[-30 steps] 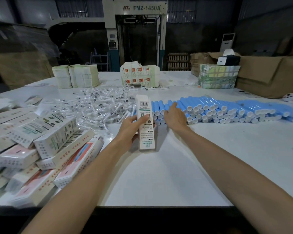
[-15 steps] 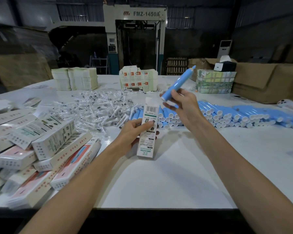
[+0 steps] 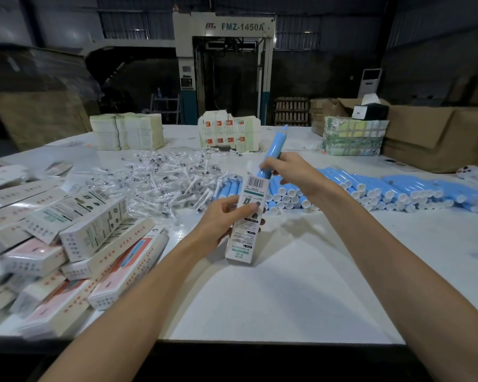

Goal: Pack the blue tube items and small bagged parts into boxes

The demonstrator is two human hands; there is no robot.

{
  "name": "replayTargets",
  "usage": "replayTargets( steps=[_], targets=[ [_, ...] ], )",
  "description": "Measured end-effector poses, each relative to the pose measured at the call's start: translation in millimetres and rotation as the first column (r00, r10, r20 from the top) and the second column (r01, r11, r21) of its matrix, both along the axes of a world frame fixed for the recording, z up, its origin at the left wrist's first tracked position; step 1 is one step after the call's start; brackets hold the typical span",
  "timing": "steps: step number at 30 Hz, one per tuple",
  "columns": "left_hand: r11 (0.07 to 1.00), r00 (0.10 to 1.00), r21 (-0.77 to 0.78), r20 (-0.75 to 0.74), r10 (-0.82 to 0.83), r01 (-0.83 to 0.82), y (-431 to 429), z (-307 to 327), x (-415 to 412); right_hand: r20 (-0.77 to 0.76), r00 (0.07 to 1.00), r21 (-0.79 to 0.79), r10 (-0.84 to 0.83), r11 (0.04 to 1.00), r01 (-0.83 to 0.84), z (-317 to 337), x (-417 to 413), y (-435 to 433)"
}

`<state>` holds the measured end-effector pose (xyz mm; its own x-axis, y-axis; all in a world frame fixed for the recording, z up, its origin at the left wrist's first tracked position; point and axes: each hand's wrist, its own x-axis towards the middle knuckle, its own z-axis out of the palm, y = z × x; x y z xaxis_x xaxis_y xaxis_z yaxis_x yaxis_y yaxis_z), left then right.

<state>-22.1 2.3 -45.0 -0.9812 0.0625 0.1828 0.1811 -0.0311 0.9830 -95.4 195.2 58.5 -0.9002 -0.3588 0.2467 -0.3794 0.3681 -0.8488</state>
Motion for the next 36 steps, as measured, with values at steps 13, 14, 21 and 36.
replayTargets(
  steps=[13,14,21,36],
  targets=[
    [0.999,1.0,-0.02,0.011,0.026,-0.026,13,-3,3,-0.291,0.947,0.25,-0.139,0.944,0.216,-16,7,-6],
    [0.999,0.999,-0.014,0.007,0.045,-0.045,14,-3,3,-0.258,0.956,0.175,-0.142,0.966,0.191,-18,7,-8],
    [0.956,0.959,0.08,0.007,0.283,-0.283,-2,-4,-2,-0.23,0.96,-0.069,-0.161,0.987,0.149,-49,-24,-30],
    [0.852,0.867,0.236,-0.064,0.494,-0.468,-29,-4,-14,-0.51,0.551,0.857,0.66,0.335,0.391,-66,-89,-130]
  ],
)
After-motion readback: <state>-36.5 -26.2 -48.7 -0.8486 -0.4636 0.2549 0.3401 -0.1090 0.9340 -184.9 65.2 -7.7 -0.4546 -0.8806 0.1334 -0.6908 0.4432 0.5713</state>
